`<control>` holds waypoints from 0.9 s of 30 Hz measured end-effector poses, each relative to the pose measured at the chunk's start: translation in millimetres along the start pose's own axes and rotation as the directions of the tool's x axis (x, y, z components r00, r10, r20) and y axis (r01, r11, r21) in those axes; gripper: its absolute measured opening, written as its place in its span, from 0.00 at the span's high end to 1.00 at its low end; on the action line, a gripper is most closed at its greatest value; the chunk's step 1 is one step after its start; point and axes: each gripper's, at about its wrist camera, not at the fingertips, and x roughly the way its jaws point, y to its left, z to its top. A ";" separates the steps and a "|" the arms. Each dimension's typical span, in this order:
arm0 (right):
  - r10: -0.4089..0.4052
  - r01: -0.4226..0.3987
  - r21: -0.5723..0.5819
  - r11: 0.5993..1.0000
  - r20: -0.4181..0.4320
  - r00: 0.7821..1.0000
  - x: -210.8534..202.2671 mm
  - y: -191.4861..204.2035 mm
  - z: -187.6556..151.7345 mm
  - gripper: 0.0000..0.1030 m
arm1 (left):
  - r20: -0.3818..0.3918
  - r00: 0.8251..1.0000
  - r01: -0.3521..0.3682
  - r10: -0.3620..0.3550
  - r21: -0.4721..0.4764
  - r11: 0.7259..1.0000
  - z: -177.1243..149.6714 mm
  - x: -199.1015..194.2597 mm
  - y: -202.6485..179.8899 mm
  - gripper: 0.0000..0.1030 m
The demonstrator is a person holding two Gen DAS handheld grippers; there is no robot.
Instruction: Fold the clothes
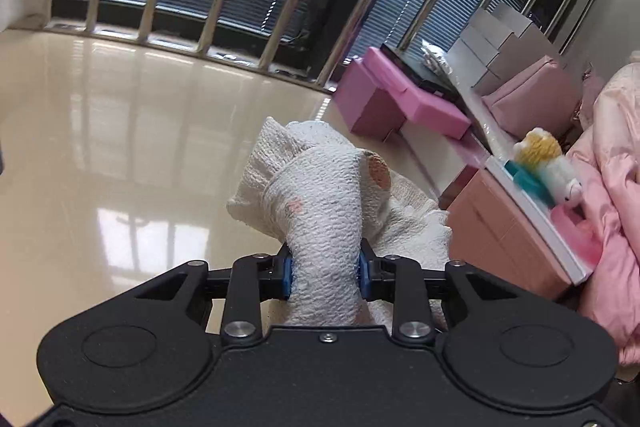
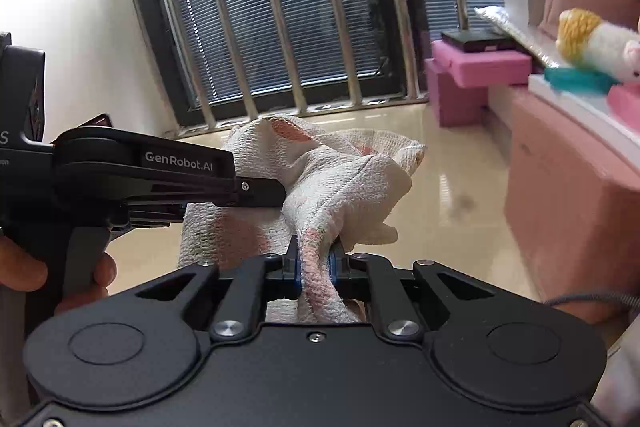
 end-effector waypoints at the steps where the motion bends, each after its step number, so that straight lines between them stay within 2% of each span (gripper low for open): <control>1: -0.020 0.020 0.001 1.000 -0.001 1.000 2.2 -7.8 8.7 0.88 | -0.015 1.000 -0.001 0.000 -0.002 1.000 5.8 13.0 -7.5 0.72; 4: -0.078 0.078 0.004 0.997 -0.012 0.997 13.4 -31.1 31.4 0.86 | -0.081 0.996 -0.021 0.019 -0.020 1.000 9.2 61.3 -20.2 0.71; 6: -0.118 0.118 0.000 0.993 -0.069 0.991 37.1 -42.9 27.7 0.83 | -0.130 0.990 -0.055 0.052 -0.019 0.998 -1.5 93.0 -21.2 0.71; 8: -0.149 0.147 -0.024 0.989 -0.121 0.981 54.3 -48.0 20.9 0.79 | -0.177 0.979 -0.101 0.098 -0.005 0.995 -11.8 122.0 -19.9 0.66; 10: -0.163 0.155 -0.065 0.986 -0.158 0.974 65.3 -45.2 12.7 0.70 | -0.171 0.977 -0.126 0.124 -0.001 0.992 -21.1 128.9 -15.0 0.50; 11: -0.172 0.160 -0.083 0.984 -0.162 0.972 66.0 -42.1 10.1 0.58 | -0.170 0.978 -0.125 0.123 -0.002 0.992 -22.3 128.0 -12.9 0.46; 12: -0.182 0.167 -0.099 0.981 -0.159 0.970 65.0 -39.5 9.6 0.51 | -0.178 0.977 -0.123 0.120 -0.002 0.992 -21.7 125.6 -10.8 0.37; 13: -0.191 0.175 -0.111 0.978 -0.152 0.970 62.0 -36.9 9.5 0.38 | -0.178 0.976 -0.123 0.121 0.002 0.992 -19.3 119.5 -8.8 0.30; 16: -0.184 0.175 -0.114 0.978 -0.072 0.980 25.8 -27.3 11.8 0.21 | -0.108 0.987 -0.111 0.117 0.062 0.992 -6.8 76.4 -4.3 0.28; 17: -0.177 0.172 -0.117 0.978 -0.036 0.984 10.0 -22.3 11.9 0.10 | -0.072 0.991 -0.102 0.109 0.099 0.990 -3.7 55.4 -4.1 0.27; 18: -0.169 0.168 -0.120 0.978 0.000 0.986 -5.7 -17.3 12.0 0.06 | -0.041 0.993 -0.107 0.113 0.133 0.985 -2.5 33.7 -3.6 0.19; 19: -0.160 0.162 -0.124 0.979 0.027 0.987 -21.5 -10.8 9.2 0.06 | -0.008 0.992 -0.123 0.126 0.162 0.979 -3.0 10.0 -2.6 0.06; 20: -0.148 0.152 -0.129 0.980 0.041 0.988 -37.6 -1.8 1.2 0.06 | 0.029 0.991 -0.137 0.134 0.189 0.972 -6.3 -15.4 -1.6 0.02; 23: -0.111 0.122 -0.146 0.982 0.081 0.991 -85.8 25.3 -22.8 0.03 | 0.132 0.982 -0.169 0.138 0.271 0.947 -27.8 -93.7 0.2 0.00; 27: -0.064 0.084 -0.164 0.983 0.127 0.990 -147.3 60.5 -55.8 0.02 | 0.149 0.972 -0.223 0.183 0.325 0.919 -76.6 -176.5 -0.1 0.00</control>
